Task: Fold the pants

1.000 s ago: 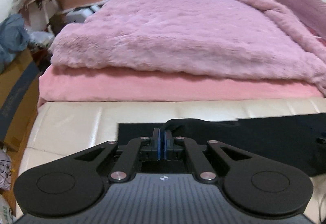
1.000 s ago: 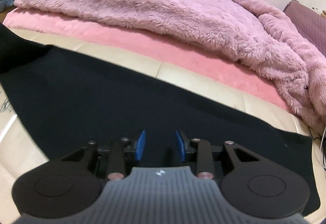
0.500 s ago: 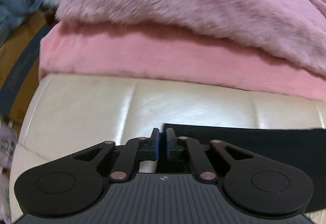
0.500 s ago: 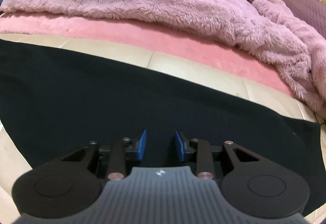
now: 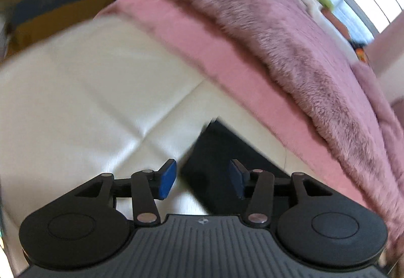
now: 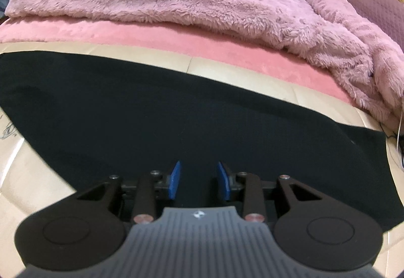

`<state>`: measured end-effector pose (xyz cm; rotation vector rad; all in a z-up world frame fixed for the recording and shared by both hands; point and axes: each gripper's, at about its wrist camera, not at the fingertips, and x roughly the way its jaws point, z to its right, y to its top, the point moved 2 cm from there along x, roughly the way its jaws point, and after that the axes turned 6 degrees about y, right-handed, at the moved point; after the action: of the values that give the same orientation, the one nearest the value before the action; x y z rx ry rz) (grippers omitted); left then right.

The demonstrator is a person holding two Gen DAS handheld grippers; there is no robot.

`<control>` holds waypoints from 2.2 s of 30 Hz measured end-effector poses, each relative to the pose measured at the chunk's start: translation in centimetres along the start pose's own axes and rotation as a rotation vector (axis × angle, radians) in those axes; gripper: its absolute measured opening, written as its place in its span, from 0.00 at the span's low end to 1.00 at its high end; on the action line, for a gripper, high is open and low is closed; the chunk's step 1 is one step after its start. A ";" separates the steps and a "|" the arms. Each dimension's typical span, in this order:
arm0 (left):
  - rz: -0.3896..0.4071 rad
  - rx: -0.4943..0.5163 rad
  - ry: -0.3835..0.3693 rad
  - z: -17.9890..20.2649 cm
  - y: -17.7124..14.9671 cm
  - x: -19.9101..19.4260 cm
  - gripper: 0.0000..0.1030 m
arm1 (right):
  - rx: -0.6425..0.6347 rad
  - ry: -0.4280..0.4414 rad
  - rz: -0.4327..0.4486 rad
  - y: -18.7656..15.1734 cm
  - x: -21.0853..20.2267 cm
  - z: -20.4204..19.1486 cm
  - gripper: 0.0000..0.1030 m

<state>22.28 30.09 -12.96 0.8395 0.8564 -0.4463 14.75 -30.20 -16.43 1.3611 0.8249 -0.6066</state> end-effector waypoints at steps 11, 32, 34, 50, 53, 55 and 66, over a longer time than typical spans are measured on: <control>0.074 -0.057 0.046 1.9 -4.3 1.8 0.54 | 0.071 -0.024 -0.092 -3.9 -3.5 -0.1 0.44; 0.074 0.041 0.167 3.2 -4.5 1.6 0.02 | 0.396 -0.128 -0.162 -7.2 -2.5 1.5 0.00; 0.072 0.048 0.188 3.0 -4.5 1.3 0.02 | 0.366 -0.149 -0.182 -7.6 -2.9 1.7 0.00; 0.047 -0.227 0.057 -1.3 -4.9 0.2 0.38 | 0.219 -0.025 -0.051 -4.0 -4.3 0.0 0.05; 0.076 -0.211 0.059 -0.6 -5.2 0.4 0.38 | 0.158 -0.003 -0.015 -2.1 -3.1 -1.7 0.20; 0.094 -0.185 0.067 0.0 -5.2 0.6 0.34 | 0.114 0.003 0.011 -1.0 -2.0 -2.7 0.21; 0.172 -0.131 0.056 1.1 -5.1 -0.4 0.05 | 0.081 0.052 -0.042 0.7 3.5 -4.7 0.21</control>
<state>19.26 26.18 -14.54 0.7993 0.8478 -0.2147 16.69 -25.19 -18.88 1.4416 0.8804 -0.6459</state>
